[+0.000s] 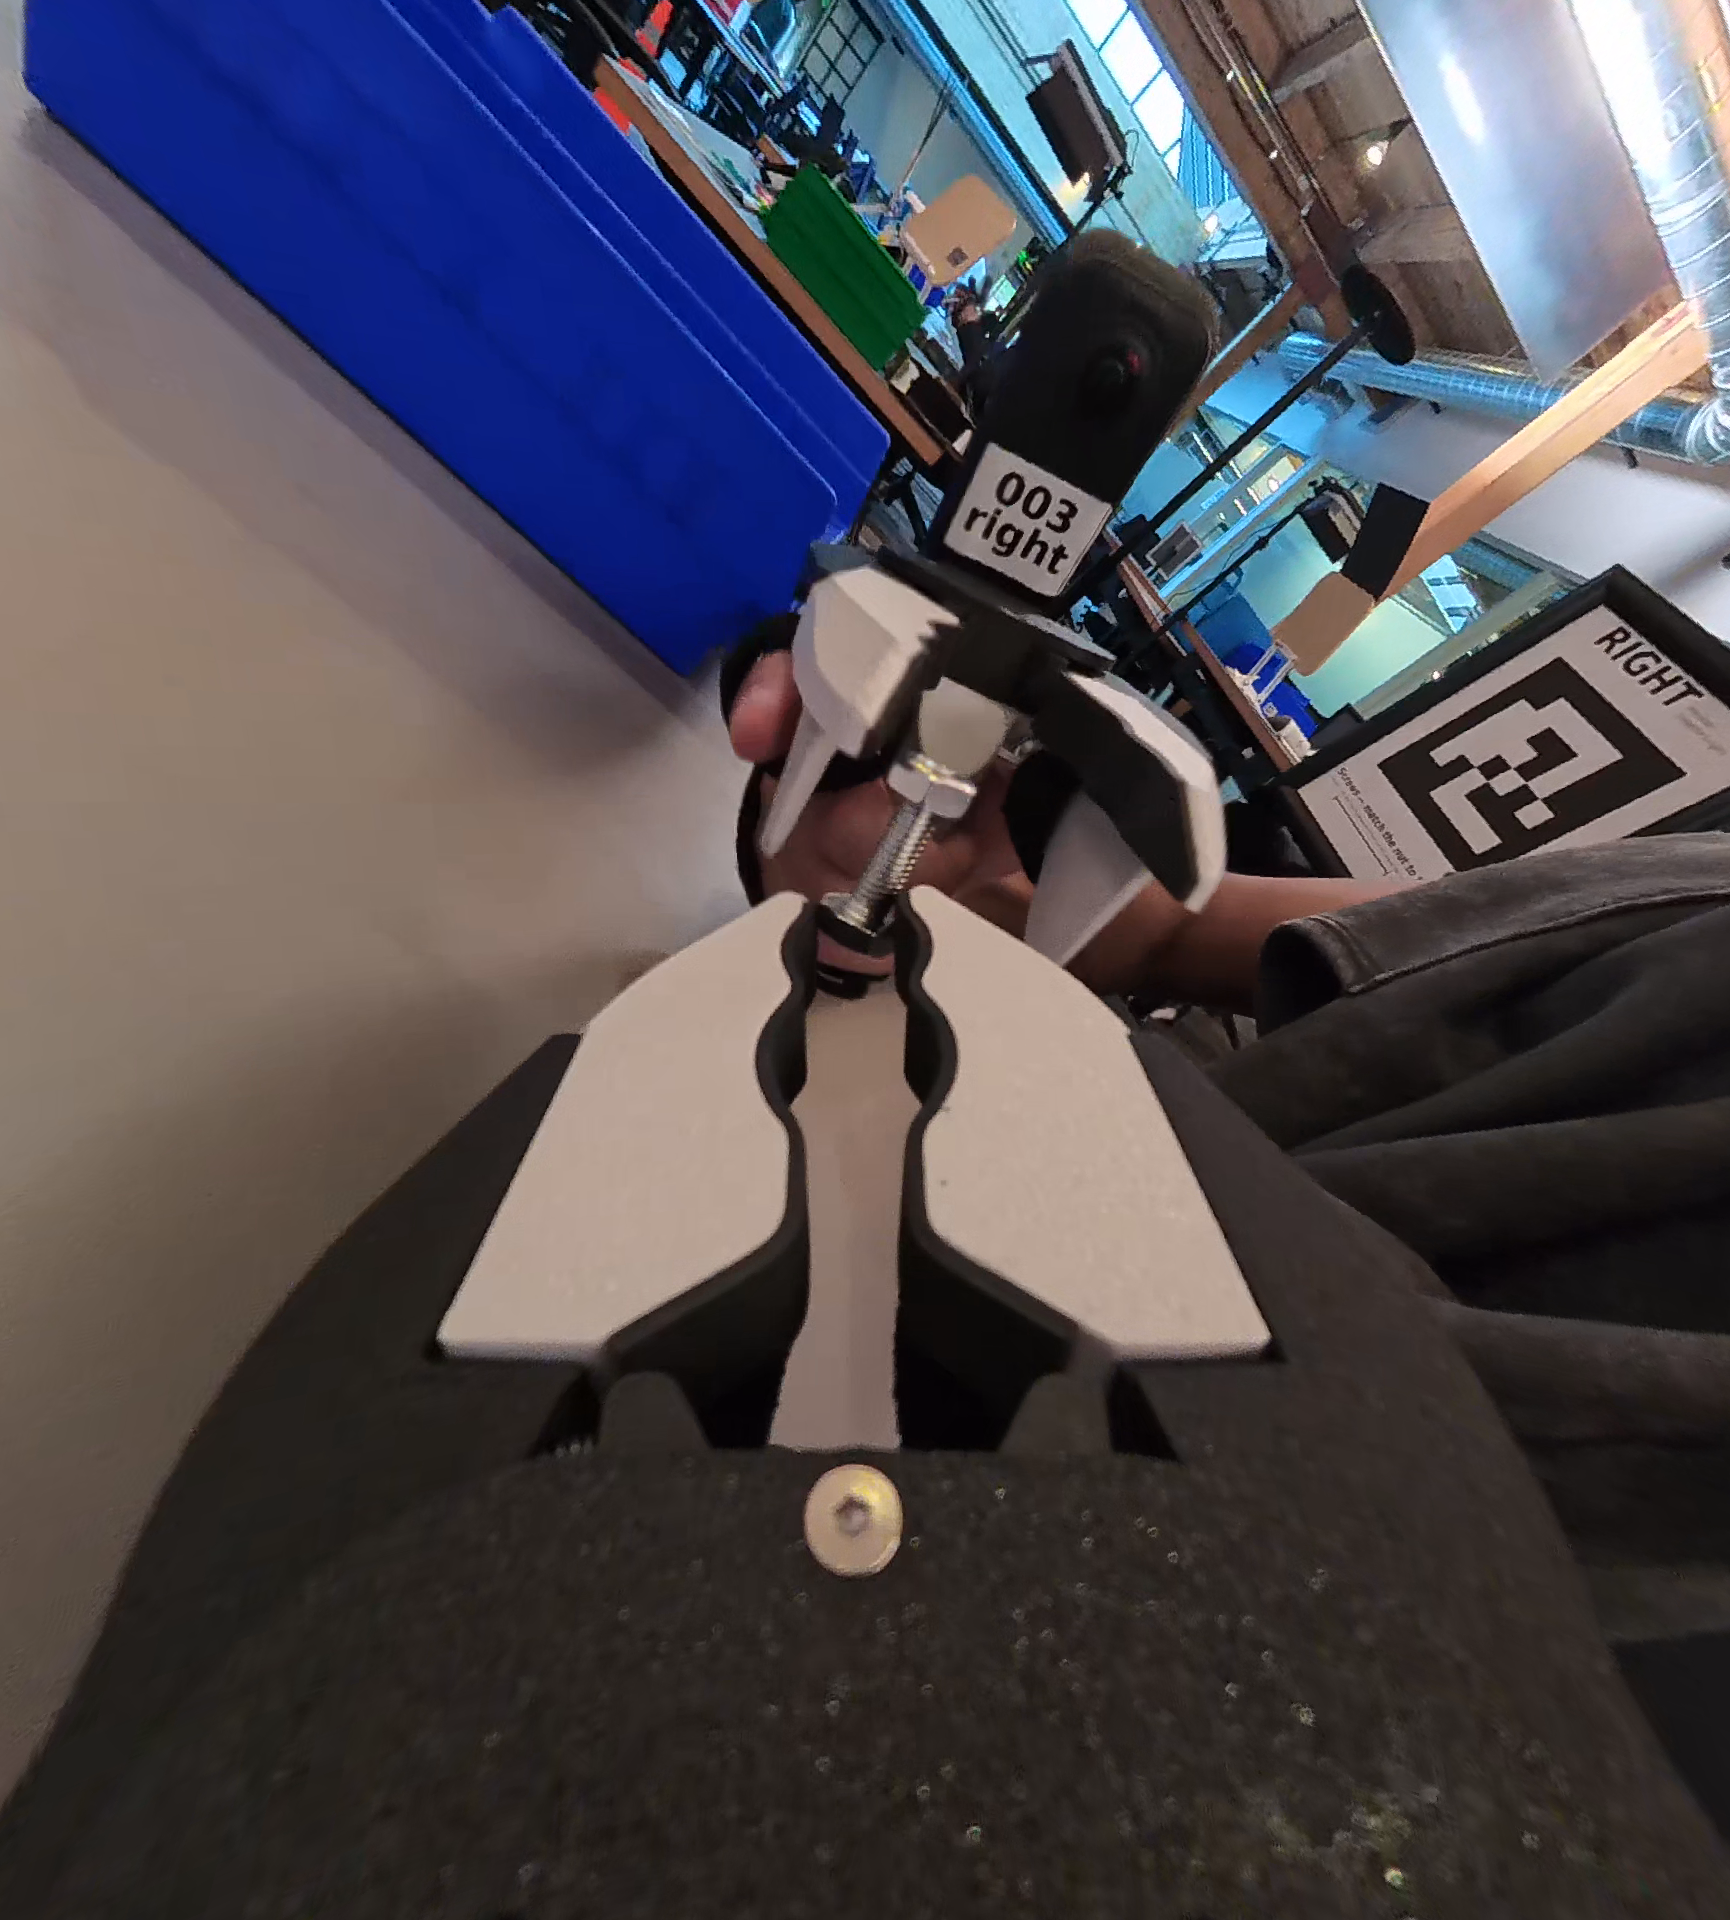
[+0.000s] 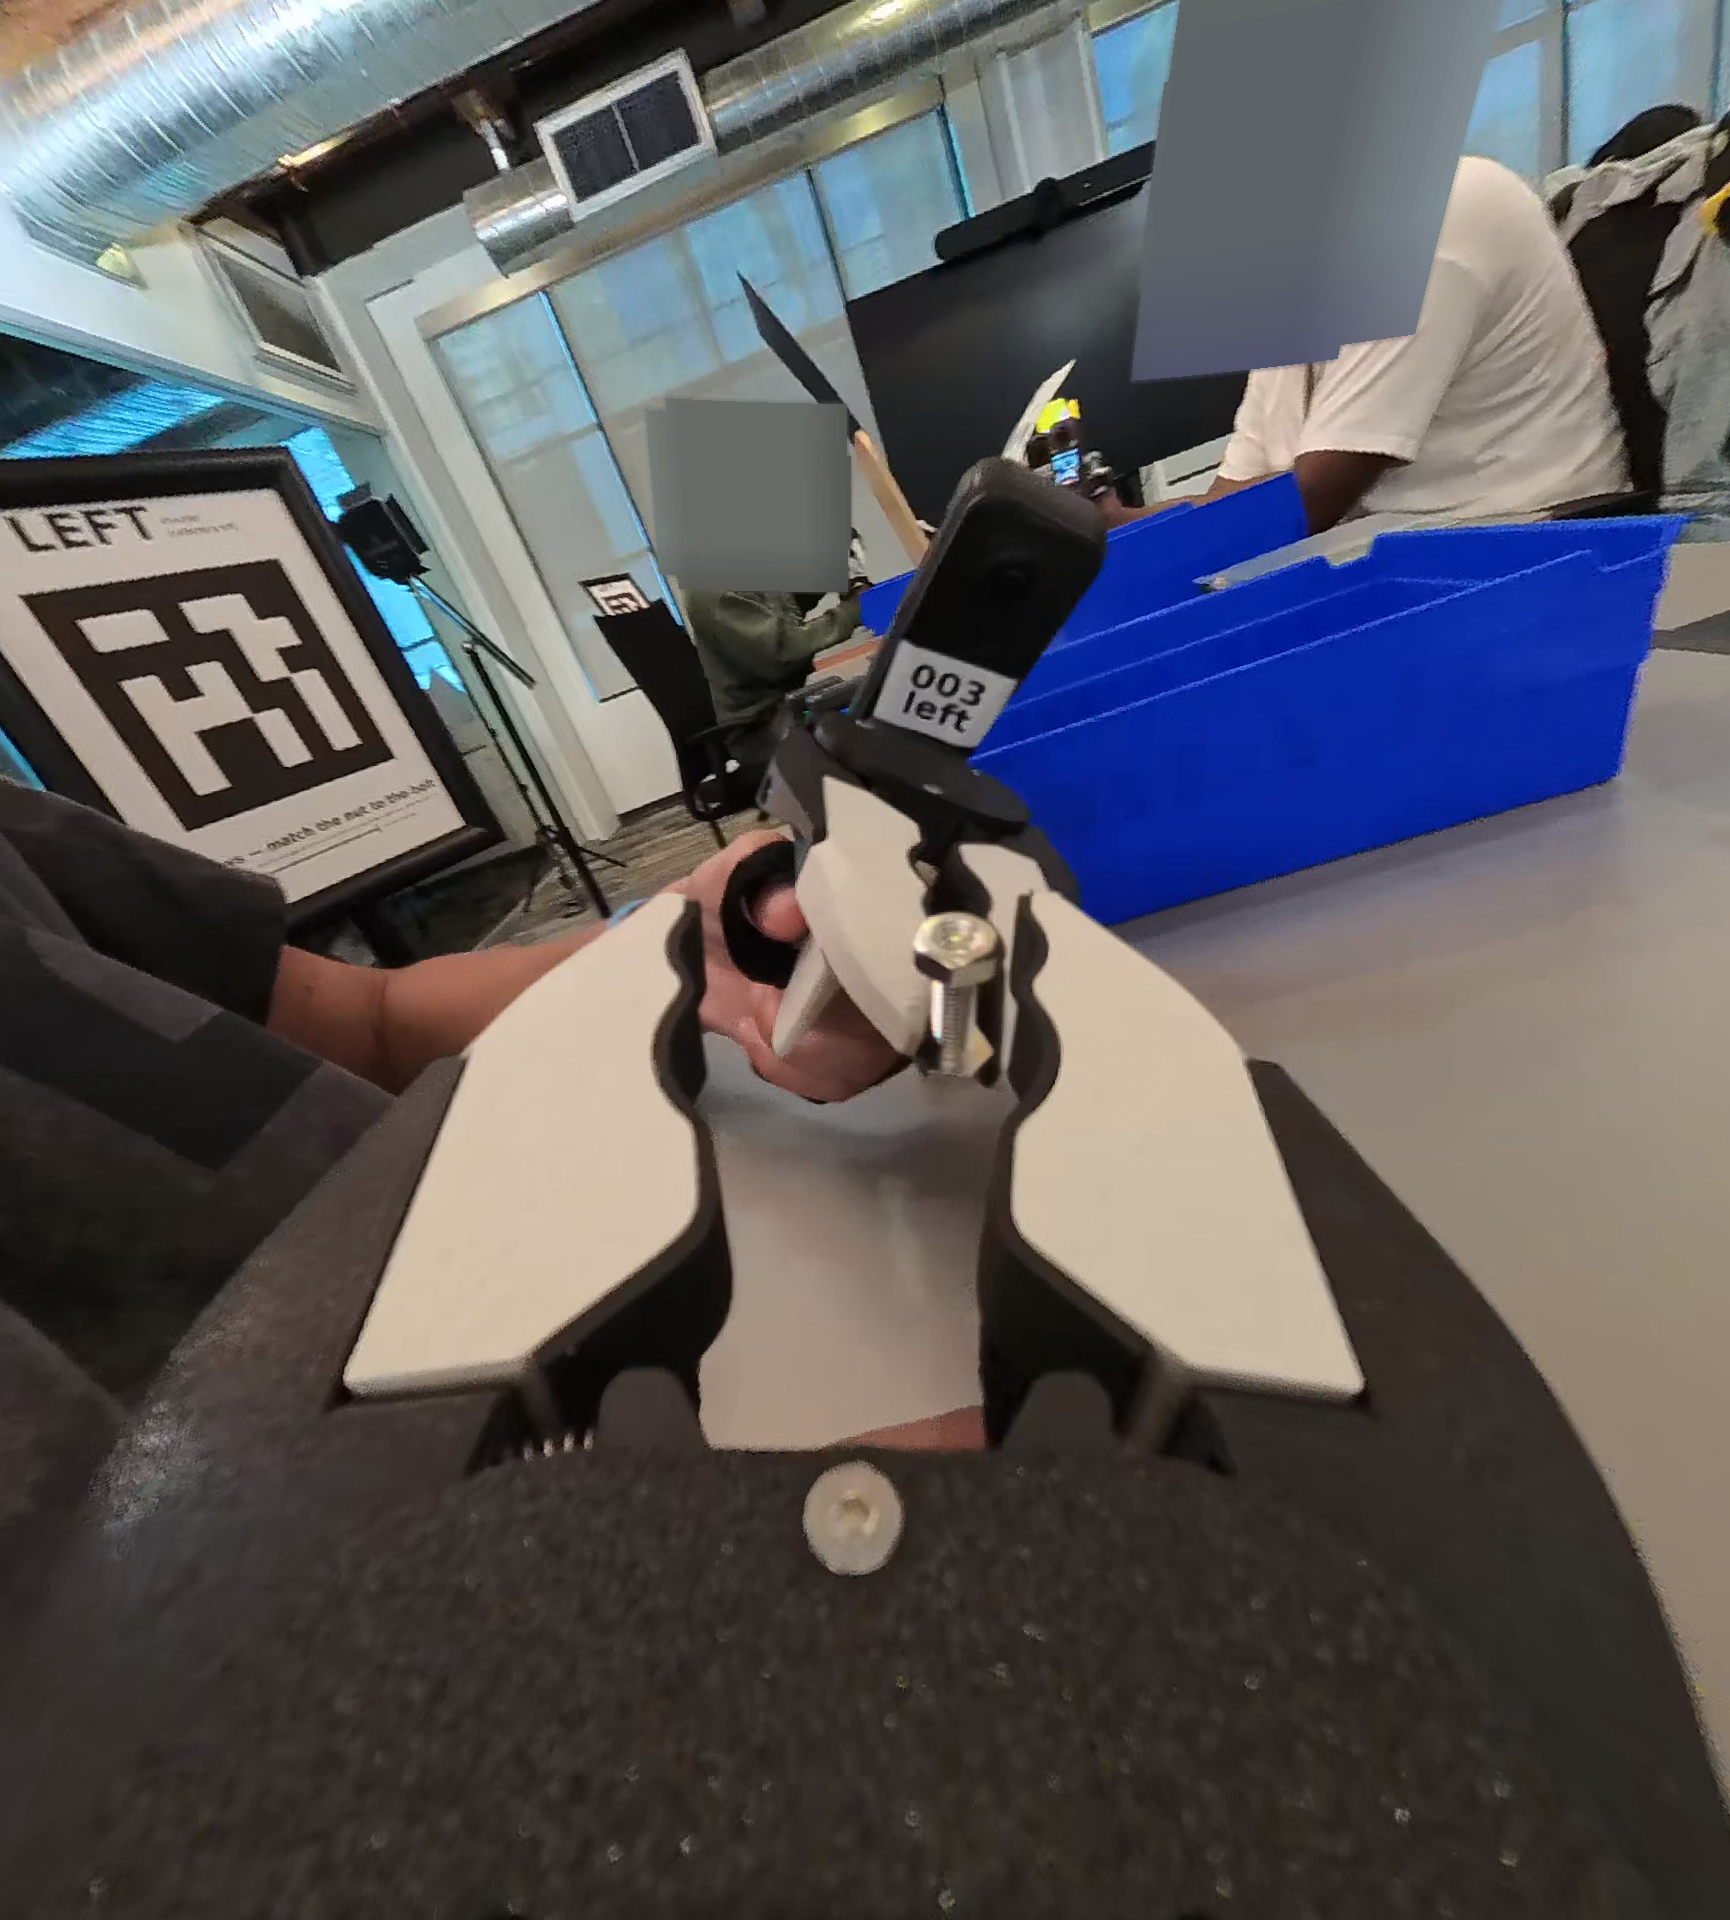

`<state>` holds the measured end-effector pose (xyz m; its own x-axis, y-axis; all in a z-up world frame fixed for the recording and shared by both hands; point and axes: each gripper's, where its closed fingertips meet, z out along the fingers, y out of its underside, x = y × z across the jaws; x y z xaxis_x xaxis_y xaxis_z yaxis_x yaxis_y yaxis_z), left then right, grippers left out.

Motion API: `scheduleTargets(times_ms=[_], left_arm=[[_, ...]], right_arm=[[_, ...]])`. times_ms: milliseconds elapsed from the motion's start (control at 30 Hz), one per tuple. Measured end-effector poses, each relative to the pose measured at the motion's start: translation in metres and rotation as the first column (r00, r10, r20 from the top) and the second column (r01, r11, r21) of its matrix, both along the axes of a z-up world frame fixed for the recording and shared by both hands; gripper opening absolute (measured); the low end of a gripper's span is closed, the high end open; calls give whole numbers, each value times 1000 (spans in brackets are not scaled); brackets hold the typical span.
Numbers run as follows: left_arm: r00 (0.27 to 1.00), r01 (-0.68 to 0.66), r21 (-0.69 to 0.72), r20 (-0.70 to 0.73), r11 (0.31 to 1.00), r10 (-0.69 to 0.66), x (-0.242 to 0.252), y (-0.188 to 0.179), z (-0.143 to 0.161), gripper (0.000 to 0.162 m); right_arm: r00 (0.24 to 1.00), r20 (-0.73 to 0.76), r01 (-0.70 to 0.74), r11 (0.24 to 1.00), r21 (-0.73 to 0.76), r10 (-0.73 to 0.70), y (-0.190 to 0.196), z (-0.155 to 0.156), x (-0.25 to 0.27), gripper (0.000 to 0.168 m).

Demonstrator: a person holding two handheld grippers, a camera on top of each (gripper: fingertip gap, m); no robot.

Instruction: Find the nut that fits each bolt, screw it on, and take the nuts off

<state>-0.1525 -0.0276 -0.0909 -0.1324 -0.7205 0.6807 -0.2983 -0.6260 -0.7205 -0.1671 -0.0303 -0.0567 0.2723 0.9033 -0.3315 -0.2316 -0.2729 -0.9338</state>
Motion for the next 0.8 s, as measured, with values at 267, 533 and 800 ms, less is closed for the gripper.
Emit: scheduleTargets(times_ms=[267,533,800], left_arm=[[999,-27,-33,20,999,27,-4,10,0,13],[997,-72,-30,31,997,72,-8,22,3,13],[1000,-15,19,15,1000,14,0,6,2,13]], right_arm=[[999,-12,38,999,-18,-38,4,-1,10,56],[1000,-6,13,1000,-6,-13,-4,-3,7,55],[1000,-8,-5,999,-32,5,-1,-6,-8,62]])
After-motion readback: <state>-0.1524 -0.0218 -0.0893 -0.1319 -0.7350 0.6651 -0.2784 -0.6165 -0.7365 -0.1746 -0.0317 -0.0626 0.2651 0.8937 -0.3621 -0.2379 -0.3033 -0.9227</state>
